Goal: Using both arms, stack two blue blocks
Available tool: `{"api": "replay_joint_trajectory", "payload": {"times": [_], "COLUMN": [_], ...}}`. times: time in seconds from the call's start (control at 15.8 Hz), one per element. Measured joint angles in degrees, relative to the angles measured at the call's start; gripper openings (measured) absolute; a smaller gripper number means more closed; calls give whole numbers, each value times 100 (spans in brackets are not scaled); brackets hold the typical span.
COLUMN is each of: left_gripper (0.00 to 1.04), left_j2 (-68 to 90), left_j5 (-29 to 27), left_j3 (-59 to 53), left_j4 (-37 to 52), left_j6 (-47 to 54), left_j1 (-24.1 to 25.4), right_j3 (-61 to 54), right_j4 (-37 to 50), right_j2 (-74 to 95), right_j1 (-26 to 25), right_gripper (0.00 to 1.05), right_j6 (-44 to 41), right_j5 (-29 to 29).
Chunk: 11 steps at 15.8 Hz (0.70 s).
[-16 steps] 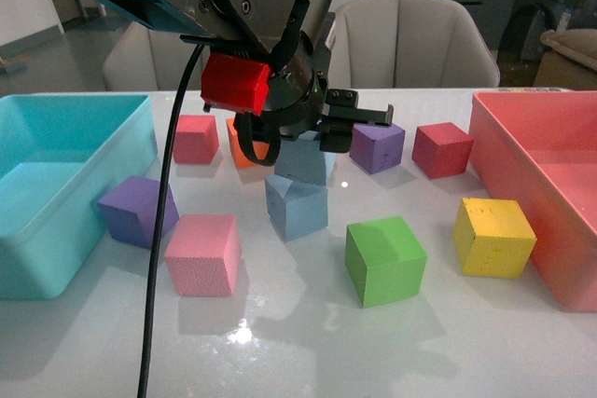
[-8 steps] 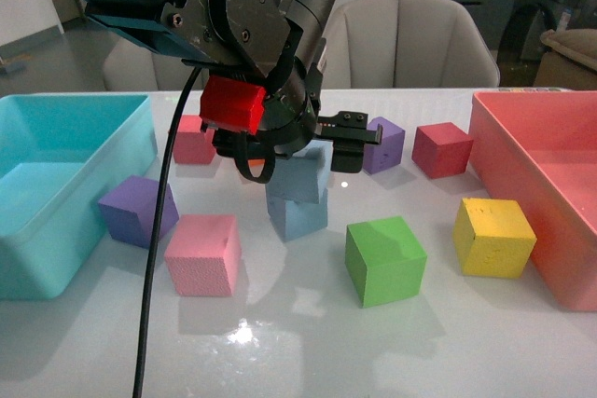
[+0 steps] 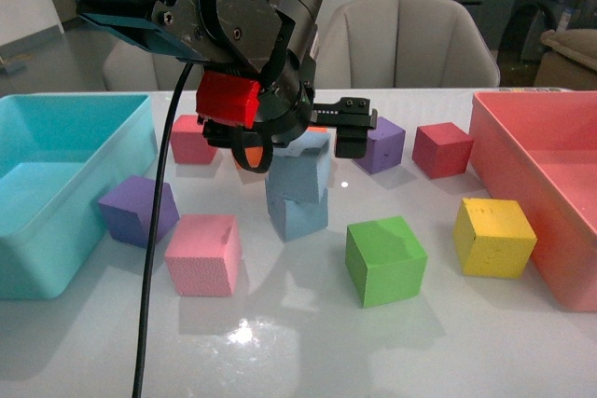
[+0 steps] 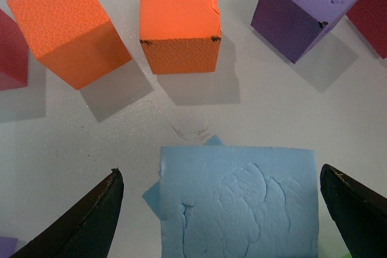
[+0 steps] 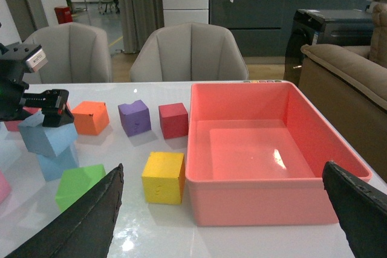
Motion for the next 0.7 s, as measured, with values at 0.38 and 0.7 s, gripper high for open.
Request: {"api": "replay_joint_trajectory", "payload": {"times": [0.38, 0.7], "left_gripper": [98, 98], "left_j2": [-1390, -3261], "left_j5": [42, -260], "left_j3": [-835, -2732], "left_j4": [966, 2481], "left_j6": [52, 369], "left_j1": [-160, -304], "right_j3": [0, 0], "right_j4": [0, 0], "right_j2": [0, 0], "right_j1": [0, 0], "right_gripper": [98, 98], "right_j6": [0, 0], "right_j5": [2, 0]}}
